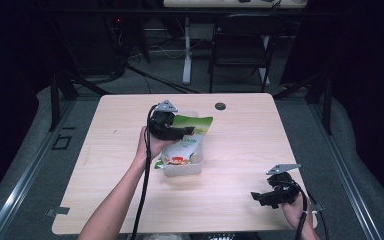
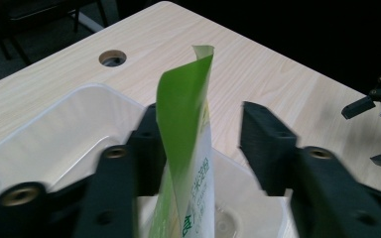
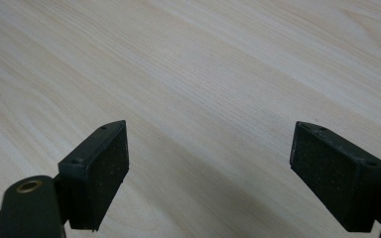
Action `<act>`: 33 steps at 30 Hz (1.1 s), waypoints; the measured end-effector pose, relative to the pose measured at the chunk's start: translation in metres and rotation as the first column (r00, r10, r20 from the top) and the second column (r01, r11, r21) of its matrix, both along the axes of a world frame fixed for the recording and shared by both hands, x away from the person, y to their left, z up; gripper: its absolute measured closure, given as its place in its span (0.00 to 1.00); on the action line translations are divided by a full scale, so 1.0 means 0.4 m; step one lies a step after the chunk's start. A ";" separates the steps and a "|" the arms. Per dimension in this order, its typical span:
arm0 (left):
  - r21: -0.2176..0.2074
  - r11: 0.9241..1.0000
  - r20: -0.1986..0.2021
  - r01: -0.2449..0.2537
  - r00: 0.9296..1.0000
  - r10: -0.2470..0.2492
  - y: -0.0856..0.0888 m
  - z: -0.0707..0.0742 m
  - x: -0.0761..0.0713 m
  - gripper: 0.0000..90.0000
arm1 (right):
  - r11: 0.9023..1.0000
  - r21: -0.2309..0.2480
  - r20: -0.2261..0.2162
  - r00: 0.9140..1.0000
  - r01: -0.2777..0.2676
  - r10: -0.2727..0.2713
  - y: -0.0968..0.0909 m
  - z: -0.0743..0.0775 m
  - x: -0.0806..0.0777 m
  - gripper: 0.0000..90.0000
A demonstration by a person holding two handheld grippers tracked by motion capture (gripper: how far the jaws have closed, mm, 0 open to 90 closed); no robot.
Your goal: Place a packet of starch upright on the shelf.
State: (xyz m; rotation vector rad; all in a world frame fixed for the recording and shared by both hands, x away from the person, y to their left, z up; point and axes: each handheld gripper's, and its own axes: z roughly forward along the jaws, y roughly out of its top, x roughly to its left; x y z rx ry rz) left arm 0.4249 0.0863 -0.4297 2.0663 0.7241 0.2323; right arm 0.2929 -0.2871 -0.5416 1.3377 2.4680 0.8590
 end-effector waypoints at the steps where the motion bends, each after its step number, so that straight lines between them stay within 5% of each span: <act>1: 0.006 1.000 0.001 -0.006 1.000 0.006 0.001 0.000 0.000 0.75 | 1.000 0.000 0.003 1.000 0.000 0.000 0.000 0.001 0.000 0.17; 5: 0.016 1.000 0.026 -0.010 1.000 0.009 0.005 0.002 0.001 0.93 | 1.000 -0.004 -0.003 1.000 0.001 -0.001 0.000 -0.001 0.001 0.17; 10: 0.015 1.000 0.026 0.009 1.000 -0.009 0.006 0.002 0.001 1.00 | 1.000 0.002 0.000 1.000 0.000 0.000 0.001 0.000 0.001 0.17; 13: 0.027 0.999 0.024 0.028 0.999 -0.028 0.008 0.008 -0.003 1.00 | 1.000 0.001 -0.008 1.000 -0.006 0.006 0.000 -0.001 0.002 0.17; 19: -0.019 0.999 0.025 0.034 0.999 -0.034 0.032 0.013 -0.008 1.00 | 1.000 0.002 -0.002 1.000 -0.002 0.002 -0.001 -0.001 0.002 0.17; 33: -0.088 0.996 0.090 0.025 0.996 -0.017 0.048 0.028 -0.026 1.00 | 1.000 0.001 -0.008 1.000 -0.002 0.002 -0.003 -0.002 0.003 0.17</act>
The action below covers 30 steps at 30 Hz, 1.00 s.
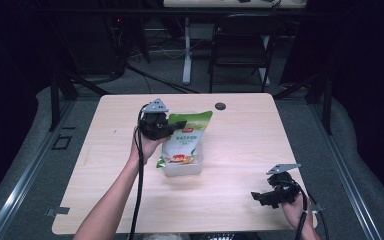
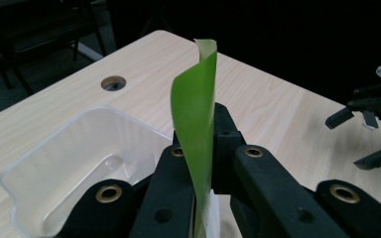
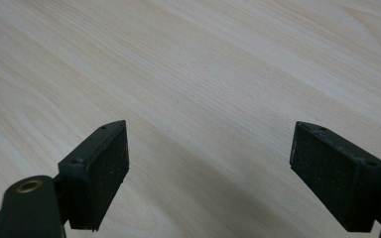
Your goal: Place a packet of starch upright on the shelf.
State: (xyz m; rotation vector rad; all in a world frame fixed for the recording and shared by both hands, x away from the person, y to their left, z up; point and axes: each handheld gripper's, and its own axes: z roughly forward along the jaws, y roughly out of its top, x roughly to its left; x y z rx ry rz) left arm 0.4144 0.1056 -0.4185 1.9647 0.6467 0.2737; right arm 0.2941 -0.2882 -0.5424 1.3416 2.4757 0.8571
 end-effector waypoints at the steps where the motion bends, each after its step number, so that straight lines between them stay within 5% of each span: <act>1: -0.009 1.000 0.004 -0.002 1.000 0.002 0.000 -0.001 0.000 1.00 | 1.000 0.004 0.004 1.000 0.001 -0.001 -0.001 0.001 -0.001 0.17; 15: -0.096 0.995 0.038 -0.019 0.999 0.023 0.007 -0.031 -0.004 1.00 | 1.000 0.003 0.006 1.000 -0.001 0.001 0.001 0.000 -0.001 0.17; 25: -0.187 0.982 0.001 -0.041 0.999 0.041 0.056 -0.085 0.008 1.00 | 1.000 -0.006 -0.005 1.000 -0.007 0.007 -0.001 0.000 0.001 0.17; 30: -0.176 0.983 -0.020 -0.051 0.999 0.048 0.069 -0.098 0.013 1.00 | 1.000 -0.006 -0.009 1.000 -0.006 0.006 -0.001 0.000 0.001 0.17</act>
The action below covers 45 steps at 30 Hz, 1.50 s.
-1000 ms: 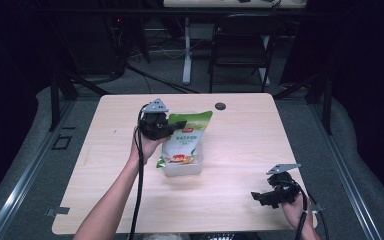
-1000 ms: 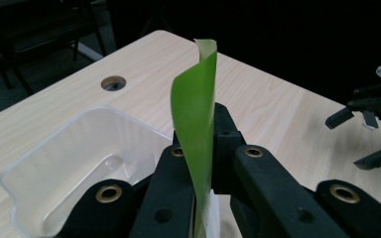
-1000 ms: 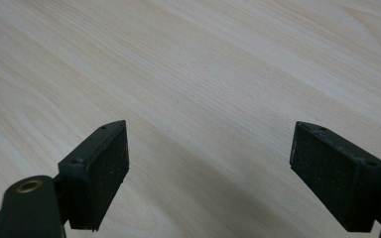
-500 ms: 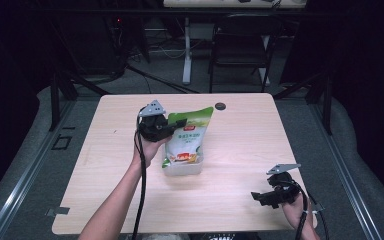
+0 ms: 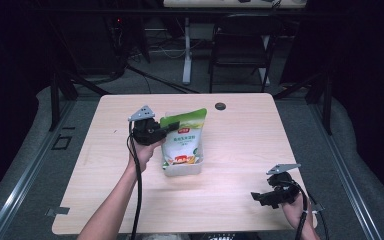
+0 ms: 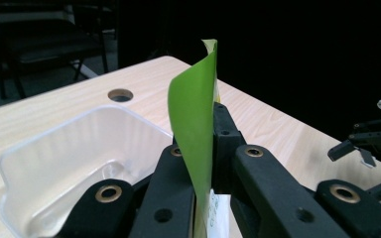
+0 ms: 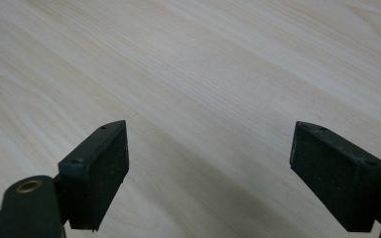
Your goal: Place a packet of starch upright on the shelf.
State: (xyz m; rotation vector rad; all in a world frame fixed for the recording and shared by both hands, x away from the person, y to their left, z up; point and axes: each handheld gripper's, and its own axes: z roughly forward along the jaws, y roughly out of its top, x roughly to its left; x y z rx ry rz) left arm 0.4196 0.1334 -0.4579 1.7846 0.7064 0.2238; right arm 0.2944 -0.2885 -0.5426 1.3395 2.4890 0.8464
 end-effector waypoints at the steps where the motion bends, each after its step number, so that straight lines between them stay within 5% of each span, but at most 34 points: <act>1: 0.005 1.000 -0.012 0.000 1.000 0.000 0.002 -0.003 0.003 1.00 | 1.000 0.002 -0.001 1.000 -0.001 0.001 0.000 0.000 0.000 0.17; 14: 0.093 0.995 -0.078 -0.038 0.996 0.046 0.037 -0.028 0.030 1.00 | 1.000 0.003 -0.007 1.000 -0.005 0.005 -0.003 -0.002 -0.001 0.17; 30: 0.106 0.991 -0.109 -0.080 0.990 0.092 0.039 -0.040 0.046 0.97 | 1.000 0.022 -0.009 1.000 0.017 -0.016 -0.008 -0.001 -0.008 0.17; 33: 0.111 0.990 -0.110 -0.083 0.989 0.096 0.039 -0.031 0.043 0.86 | 1.000 0.020 0.003 1.000 0.018 -0.018 -0.009 0.000 -0.009 0.17; 37: 0.126 0.985 -0.111 -0.115 0.985 0.130 0.043 -0.014 0.037 0.53 | 1.000 0.018 0.004 1.000 0.016 -0.016 -0.006 -0.001 -0.008 0.17; 45: 0.146 0.978 -0.101 -0.151 0.981 0.166 0.059 0.036 0.001 0.22 | 1.000 0.018 0.005 1.000 0.010 -0.010 -0.008 0.001 -0.009 0.17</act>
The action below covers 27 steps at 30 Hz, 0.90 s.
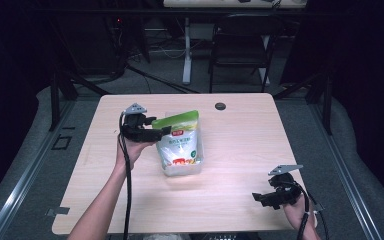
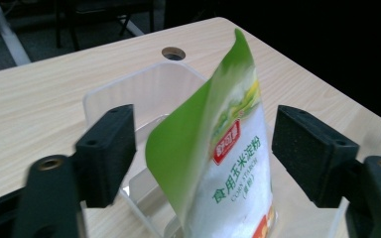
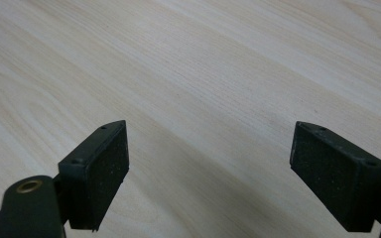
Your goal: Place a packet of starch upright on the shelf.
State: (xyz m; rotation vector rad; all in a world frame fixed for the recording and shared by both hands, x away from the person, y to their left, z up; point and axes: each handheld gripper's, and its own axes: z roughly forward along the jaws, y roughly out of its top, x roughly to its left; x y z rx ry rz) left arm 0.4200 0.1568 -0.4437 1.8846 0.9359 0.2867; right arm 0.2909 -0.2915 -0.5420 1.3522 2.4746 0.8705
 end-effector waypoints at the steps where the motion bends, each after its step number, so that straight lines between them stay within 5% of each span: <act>1: 0.013 1.000 0.005 -0.004 1.000 0.004 0.002 0.009 -0.009 0.22 | 1.000 0.000 0.000 1.000 0.000 0.000 0.000 0.000 0.000 0.17; 13: 0.051 0.999 0.015 0.002 1.000 -0.003 0.063 0.073 -0.121 0.10 | 1.000 -0.001 -0.002 1.000 -0.001 0.001 0.001 0.003 -0.001 0.17; 27: 0.124 0.991 -0.049 -0.057 0.997 0.064 0.166 0.027 -0.244 0.05 | 1.000 -0.007 -0.002 1.000 -0.001 0.001 0.009 0.003 -0.005 0.17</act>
